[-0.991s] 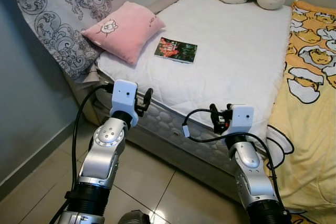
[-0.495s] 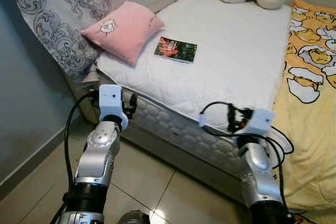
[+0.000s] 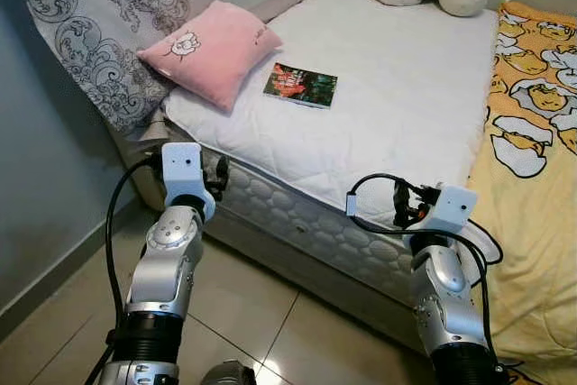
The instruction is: Clean up the room
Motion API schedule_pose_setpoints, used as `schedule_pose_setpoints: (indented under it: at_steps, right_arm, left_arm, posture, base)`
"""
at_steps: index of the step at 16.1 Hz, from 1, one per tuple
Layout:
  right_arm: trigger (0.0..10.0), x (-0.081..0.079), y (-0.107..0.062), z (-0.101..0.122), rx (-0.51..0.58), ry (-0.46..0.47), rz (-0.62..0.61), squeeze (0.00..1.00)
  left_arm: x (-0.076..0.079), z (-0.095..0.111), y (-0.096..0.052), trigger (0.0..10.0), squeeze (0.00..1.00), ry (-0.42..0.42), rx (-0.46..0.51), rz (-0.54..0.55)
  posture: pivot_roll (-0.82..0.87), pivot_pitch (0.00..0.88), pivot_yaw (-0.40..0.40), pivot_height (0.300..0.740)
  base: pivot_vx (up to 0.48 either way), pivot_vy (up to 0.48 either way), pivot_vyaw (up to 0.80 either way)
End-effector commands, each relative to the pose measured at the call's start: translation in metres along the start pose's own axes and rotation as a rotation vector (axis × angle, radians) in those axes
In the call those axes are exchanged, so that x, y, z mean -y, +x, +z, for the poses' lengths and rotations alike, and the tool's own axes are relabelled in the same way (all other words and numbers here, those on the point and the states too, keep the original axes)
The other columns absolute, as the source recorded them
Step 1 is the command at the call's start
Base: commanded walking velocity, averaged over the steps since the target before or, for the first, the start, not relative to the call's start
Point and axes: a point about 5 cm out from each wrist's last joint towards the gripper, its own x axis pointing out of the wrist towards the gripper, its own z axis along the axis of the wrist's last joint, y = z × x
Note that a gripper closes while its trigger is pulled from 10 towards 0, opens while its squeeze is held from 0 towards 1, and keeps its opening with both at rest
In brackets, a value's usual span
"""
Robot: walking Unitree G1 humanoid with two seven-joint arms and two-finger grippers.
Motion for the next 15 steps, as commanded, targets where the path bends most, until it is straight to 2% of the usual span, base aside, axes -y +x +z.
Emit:
schedule_pose_setpoints:
  at_steps: [1, 6, 13, 15]
  right_arm:
    - [10.0, -0.005, 0.004, 0.005, 0.012, -0.017, 0.022, 0.00]
    - [10.0, -0.005, 0.006, 0.006, 0.019, -0.015, 0.020, 0.00]
    - [10.0, -0.007, 0.007, 0.007, 0.018, -0.019, 0.028, 0.00]
    - [10.0, -0.008, 0.008, 0.006, 0.016, -0.018, 0.030, 0.00]
  left_arm:
    - [0.003, 0.010, 0.005, 10.0, 0.00, 0.007, 0.034, -0.008]
    - [0.005, 0.017, 0.008, 10.0, 0.00, 0.044, 0.052, -0.005]
    - [0.011, 0.021, 0.012, 10.0, 0.00, 0.050, 0.068, -0.026]
    - [0.012, 0.025, 0.013, 10.0, 0.00, 0.023, 0.091, -0.044]
  posture:
    - [0.03, 0.000, -0.015, 0.724]
    - [0.03, 0.000, -0.013, 0.724]
    - [0.02, 0.000, -0.009, 0.724]
    - [0.02, 0.000, -0.005, 0.724]
  base:
    - [0.000, 0.000, 0.00]
    - [0.000, 0.000, 0.00]
    - [0.000, 0.000, 0.00]
    - [0.000, 0.000, 0.00]
